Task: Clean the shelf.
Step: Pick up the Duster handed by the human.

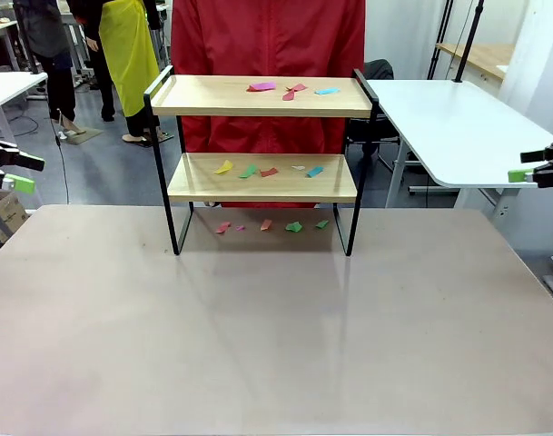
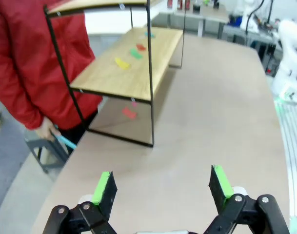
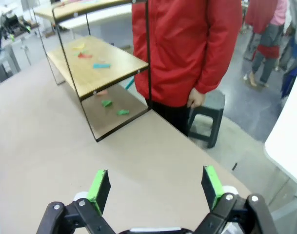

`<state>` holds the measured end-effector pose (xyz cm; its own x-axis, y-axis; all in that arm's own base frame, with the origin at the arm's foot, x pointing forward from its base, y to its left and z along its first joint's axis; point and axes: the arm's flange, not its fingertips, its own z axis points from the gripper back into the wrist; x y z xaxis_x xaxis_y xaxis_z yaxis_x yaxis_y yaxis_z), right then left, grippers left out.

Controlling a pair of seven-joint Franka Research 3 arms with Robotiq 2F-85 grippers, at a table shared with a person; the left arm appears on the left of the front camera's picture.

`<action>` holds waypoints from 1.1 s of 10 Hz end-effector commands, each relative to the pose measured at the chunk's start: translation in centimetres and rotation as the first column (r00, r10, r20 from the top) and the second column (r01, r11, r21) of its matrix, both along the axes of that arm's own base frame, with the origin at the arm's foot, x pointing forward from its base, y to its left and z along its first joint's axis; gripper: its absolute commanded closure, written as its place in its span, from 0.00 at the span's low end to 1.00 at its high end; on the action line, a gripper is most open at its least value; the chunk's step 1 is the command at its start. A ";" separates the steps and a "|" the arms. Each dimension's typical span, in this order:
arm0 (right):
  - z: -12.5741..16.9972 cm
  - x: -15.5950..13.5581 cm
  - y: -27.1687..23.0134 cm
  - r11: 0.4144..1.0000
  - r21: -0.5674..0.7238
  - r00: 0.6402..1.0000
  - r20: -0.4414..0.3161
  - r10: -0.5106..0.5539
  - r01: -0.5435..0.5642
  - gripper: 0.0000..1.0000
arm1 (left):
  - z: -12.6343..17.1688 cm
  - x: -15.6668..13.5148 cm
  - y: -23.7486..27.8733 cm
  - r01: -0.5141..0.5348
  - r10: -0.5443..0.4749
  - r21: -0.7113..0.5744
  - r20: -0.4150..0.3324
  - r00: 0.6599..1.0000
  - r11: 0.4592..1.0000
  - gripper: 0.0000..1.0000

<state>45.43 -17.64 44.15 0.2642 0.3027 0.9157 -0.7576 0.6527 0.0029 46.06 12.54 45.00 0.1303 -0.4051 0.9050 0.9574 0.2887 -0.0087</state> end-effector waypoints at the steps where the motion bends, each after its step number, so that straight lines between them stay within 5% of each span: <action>1: -1.6 3.3 -2.0 0.997 0.059 0.996 0.080 0.043 -0.048 0.00 | -1.0 1.8 2.6 0.066 -0.057 -0.160 0.062 0.996 0.985 0.00; 7: -4.8 7.8 -6.5 0.994 0.044 0.985 0.145 0.092 -0.100 0.00 | -6.9 5.8 7.6 0.089 -0.033 -0.277 0.199 0.979 0.957 0.00; 11: -7.1 8.9 -7.4 0.997 0.024 0.989 0.126 0.075 -0.079 0.00 | -8.7 6.4 7.8 0.122 -0.063 -0.287 0.206 0.976 0.950 0.00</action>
<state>53.42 -24.85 36.81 0.1034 0.2915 0.9510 -0.8093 0.5805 -0.0900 52.36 20.05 36.08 -0.0569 -0.1386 0.9887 0.9709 0.2230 0.0871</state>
